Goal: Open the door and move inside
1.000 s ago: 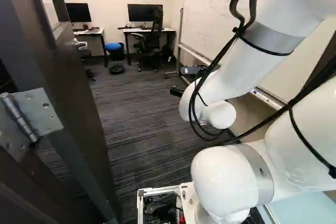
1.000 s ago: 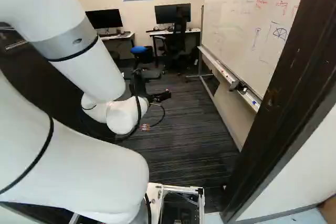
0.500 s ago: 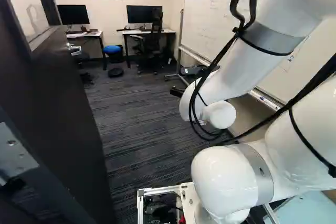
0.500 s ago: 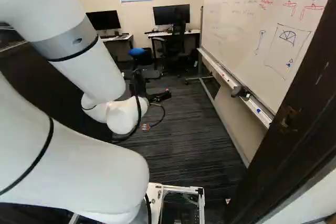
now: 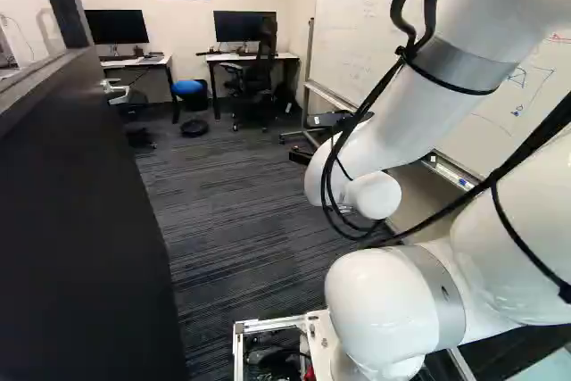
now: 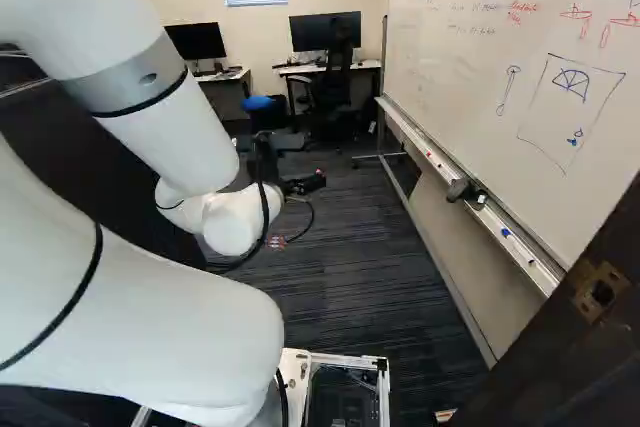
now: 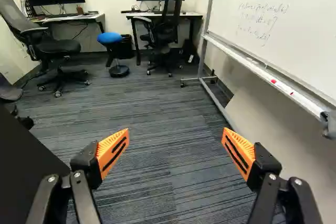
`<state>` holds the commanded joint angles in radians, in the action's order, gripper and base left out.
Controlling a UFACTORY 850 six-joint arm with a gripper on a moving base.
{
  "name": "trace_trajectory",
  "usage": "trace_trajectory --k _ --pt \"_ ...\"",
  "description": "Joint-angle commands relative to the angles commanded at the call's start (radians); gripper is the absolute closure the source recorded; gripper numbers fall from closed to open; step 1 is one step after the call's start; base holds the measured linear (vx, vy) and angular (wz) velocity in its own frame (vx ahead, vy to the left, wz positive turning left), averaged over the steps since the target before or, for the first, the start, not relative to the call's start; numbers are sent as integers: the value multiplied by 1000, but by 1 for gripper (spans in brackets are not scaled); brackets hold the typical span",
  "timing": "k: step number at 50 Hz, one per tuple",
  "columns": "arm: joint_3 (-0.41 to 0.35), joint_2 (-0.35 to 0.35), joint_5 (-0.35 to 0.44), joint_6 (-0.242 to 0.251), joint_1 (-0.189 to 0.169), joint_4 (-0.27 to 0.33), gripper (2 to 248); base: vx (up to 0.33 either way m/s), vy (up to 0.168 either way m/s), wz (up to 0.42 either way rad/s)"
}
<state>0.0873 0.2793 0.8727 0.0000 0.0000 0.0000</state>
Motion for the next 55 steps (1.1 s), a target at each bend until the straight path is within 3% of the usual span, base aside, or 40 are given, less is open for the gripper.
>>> trace_trajectory --k 55 --pt "0 0 0 0 0 0 3 191 10 26"
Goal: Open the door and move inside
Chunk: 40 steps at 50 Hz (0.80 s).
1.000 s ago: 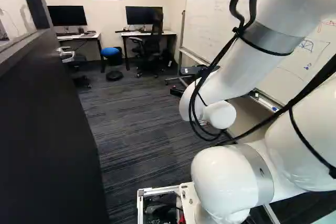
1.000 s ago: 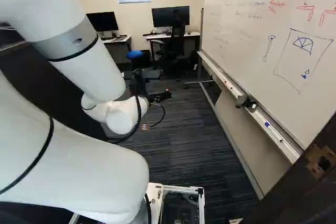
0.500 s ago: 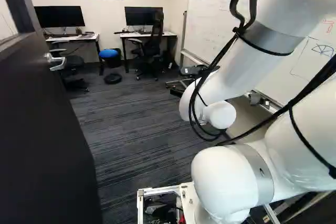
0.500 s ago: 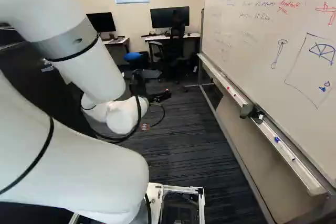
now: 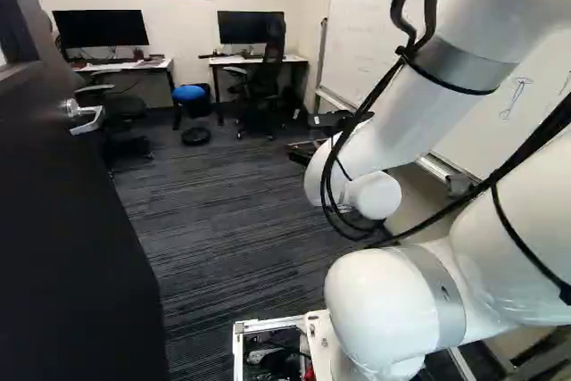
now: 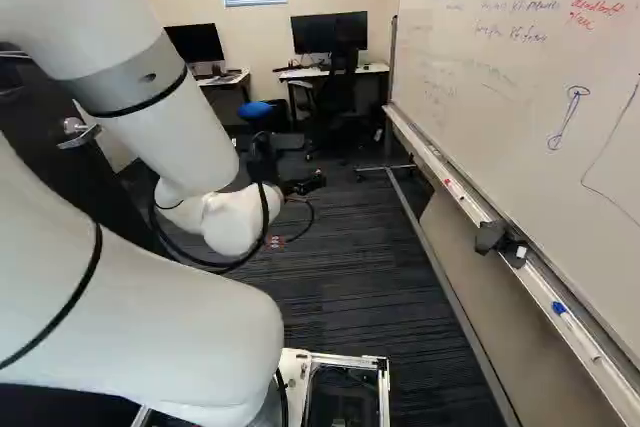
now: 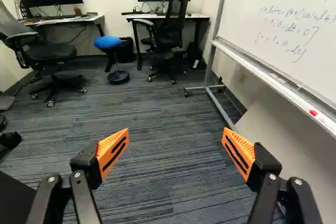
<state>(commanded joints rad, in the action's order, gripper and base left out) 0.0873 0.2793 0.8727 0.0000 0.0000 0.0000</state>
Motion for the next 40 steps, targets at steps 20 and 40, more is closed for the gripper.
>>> trace_trajectory --k 20,40 --pt "0 0 0 0 0 0 3 177 40 172" --pt "0 0 0 0 0 0 3 204 38 183"
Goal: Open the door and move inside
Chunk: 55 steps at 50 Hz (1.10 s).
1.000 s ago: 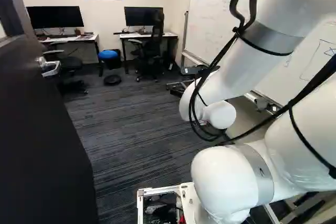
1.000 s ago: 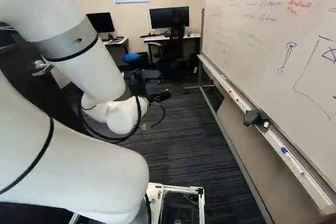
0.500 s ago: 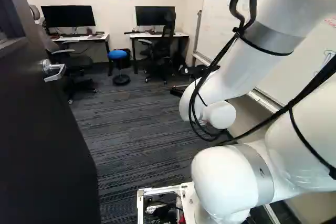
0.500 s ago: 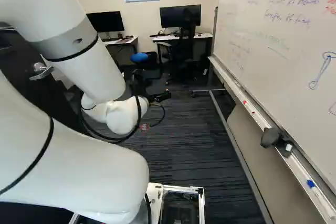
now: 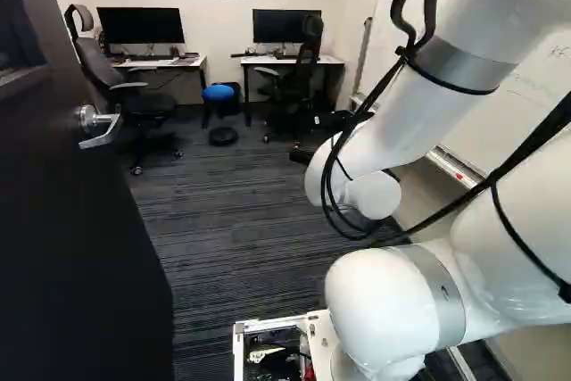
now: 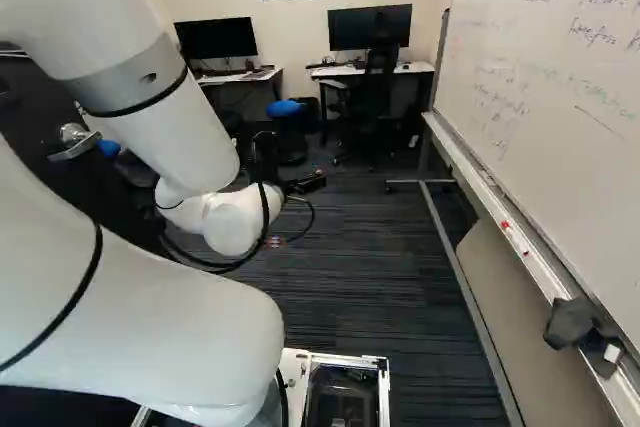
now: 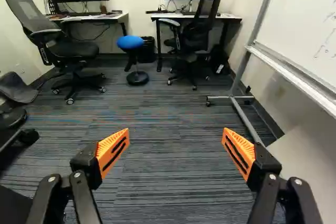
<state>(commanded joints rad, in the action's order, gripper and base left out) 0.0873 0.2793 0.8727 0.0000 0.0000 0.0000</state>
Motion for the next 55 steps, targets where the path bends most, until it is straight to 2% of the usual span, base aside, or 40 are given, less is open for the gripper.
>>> trace_trajectory --k 55 --pt "0 0 0 0 0 0 3 201 42 182"
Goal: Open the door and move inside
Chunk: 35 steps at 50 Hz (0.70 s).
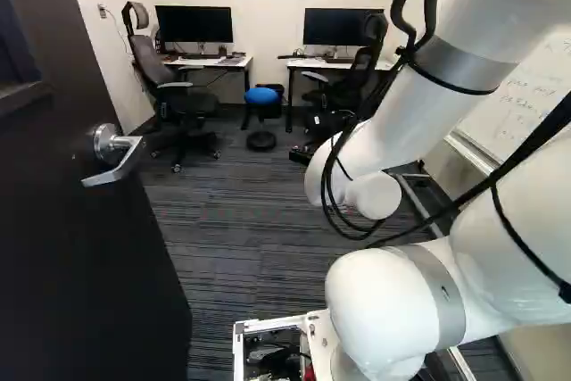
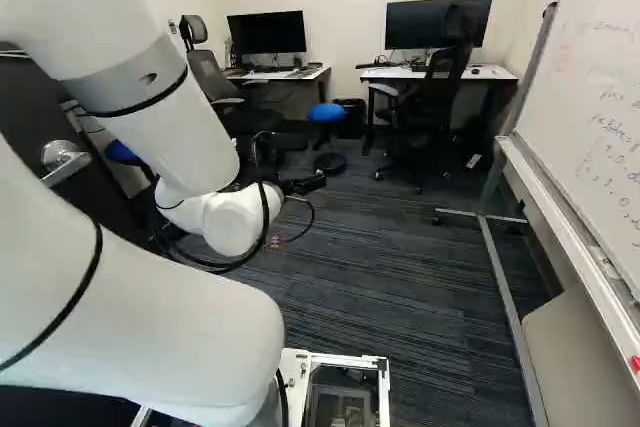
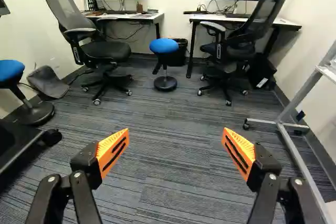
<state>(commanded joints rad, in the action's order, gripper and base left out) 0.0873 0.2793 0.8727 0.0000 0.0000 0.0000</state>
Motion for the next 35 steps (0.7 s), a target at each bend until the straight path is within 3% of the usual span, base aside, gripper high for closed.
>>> trace_trajectory --k 16,35 --pt "0 0 0 0 0 0 3 196 39 176" --pt "0 0 0 0 0 0 3 193 8 23"
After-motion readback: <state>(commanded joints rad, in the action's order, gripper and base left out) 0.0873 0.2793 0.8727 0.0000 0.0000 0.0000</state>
